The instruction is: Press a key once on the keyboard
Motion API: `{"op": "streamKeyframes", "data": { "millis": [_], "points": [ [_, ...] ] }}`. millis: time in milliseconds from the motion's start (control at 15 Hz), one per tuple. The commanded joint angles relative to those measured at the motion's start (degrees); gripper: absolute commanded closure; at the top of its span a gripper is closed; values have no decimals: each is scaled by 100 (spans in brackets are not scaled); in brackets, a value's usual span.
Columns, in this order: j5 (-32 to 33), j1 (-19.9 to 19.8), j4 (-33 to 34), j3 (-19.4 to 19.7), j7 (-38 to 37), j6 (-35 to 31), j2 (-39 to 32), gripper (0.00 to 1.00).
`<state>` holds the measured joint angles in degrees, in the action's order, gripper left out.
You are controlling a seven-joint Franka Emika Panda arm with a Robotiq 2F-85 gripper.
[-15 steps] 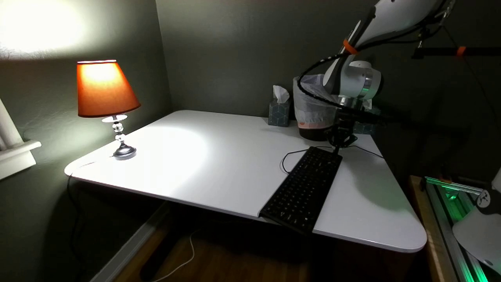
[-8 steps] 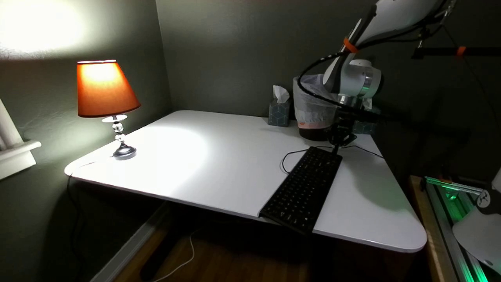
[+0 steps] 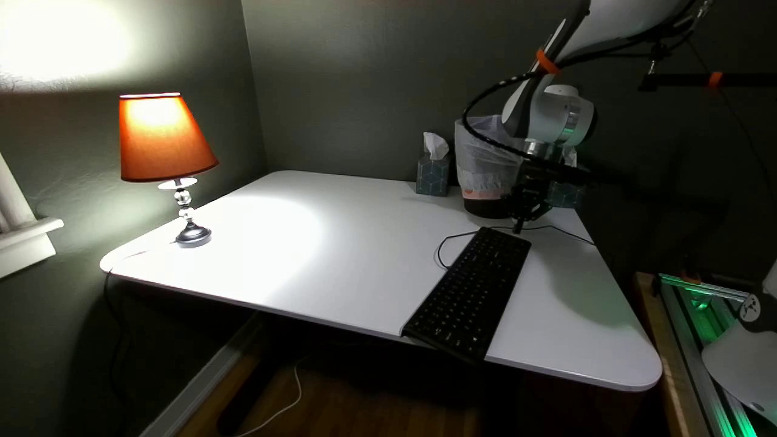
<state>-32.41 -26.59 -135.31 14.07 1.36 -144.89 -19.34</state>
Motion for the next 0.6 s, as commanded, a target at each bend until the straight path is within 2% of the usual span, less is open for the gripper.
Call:
{"op": "streamKeyframes", "data": {
  "millis": [0, 533],
  "points": [
    [-79, 35, -206, 8, 114, -116, 205, 67],
    [-7, 94, -279, 53, 38, -129, 312, 8]
  ]
}}
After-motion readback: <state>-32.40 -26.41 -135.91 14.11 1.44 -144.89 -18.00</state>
